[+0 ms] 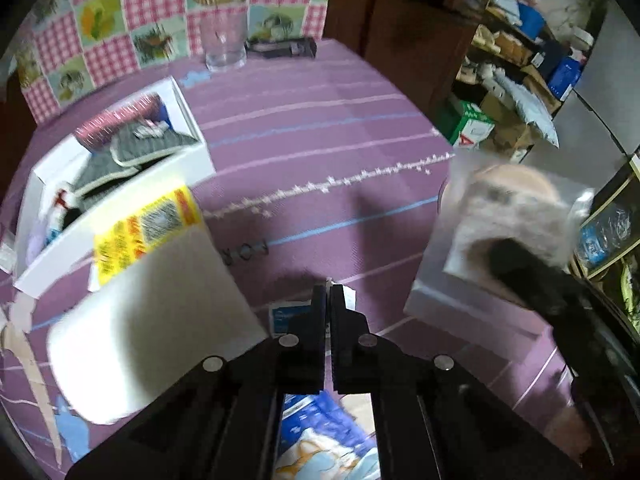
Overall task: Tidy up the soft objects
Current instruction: 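Carry the clear packet toward the white box with the right gripper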
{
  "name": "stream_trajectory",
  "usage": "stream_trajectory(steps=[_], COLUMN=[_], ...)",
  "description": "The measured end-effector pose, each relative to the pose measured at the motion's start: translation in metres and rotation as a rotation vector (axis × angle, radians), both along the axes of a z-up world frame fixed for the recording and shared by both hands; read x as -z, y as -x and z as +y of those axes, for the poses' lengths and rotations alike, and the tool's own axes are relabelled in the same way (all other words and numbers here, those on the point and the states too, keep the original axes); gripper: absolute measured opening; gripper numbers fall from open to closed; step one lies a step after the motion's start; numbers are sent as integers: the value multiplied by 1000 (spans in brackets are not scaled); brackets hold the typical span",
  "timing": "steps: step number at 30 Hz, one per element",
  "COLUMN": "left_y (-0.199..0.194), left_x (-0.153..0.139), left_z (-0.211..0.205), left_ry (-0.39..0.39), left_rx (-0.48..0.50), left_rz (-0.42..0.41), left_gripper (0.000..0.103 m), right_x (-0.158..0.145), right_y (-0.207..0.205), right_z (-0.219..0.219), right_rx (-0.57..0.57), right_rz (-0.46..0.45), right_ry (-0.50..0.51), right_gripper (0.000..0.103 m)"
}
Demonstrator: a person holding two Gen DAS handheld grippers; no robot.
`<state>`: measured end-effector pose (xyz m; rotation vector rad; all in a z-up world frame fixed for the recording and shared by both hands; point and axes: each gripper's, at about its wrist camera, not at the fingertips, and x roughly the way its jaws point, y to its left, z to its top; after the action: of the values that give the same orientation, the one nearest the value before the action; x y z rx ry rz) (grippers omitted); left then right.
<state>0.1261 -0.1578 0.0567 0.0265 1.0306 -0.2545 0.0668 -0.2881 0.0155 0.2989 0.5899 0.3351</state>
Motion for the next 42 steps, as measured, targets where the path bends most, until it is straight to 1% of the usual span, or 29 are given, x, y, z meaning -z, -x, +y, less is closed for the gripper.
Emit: stream_trajectory(steps=[3, 7, 9, 12, 15, 17, 20, 25, 32, 35, 37, 40, 42], left_y=[10, 13, 11, 12, 14, 15, 16, 18, 20, 17, 17, 16, 13], left_x=[-8, -15, -16, -14, -13, -13, -20, -40, -65, -72, -75, -74, -70], left_z=[13, 26, 27, 28, 40, 49, 63, 87, 131, 148, 160, 185, 203], left_ry=[-1, 65, 69, 57, 38, 48, 97, 171, 281, 267, 236, 198, 189], left_rx=[15, 30, 38, 28, -14, -34, -37, -65, -152, -202, -249, -357, -416], left_rz=[-32, -45, -48, -66, -84, -95, -118, -191, -292, -329, -368, -437, -456], left_gripper=[0, 0, 0, 0, 0, 0, 0, 0, 0, 0, 0, 0, 0], right_x=[2, 5, 6, 8, 9, 5, -6, -33, -67, -76, -80, -83, -82], right_y=[1, 1, 0, -3, -7, -10, -13, -21, -46, -61, -72, -86, -95], right_z=[12, 23, 25, 23, 26, 32, 39, 58, 89, 101, 110, 124, 134], right_rx=[-62, -111, -101, -86, -70, -73, -102, -135, -169, -173, -181, -188, -211], right_rz=[4, 12, 8, 25, 46, 64, 91, 111, 134, 133, 122, 106, 100], right_ry=[7, 10, 27, 26, 41, 46, 23, 23, 10, -17, -46, -88, -115], right_gripper=[8, 8, 8, 8, 8, 8, 8, 8, 8, 8, 8, 8, 8])
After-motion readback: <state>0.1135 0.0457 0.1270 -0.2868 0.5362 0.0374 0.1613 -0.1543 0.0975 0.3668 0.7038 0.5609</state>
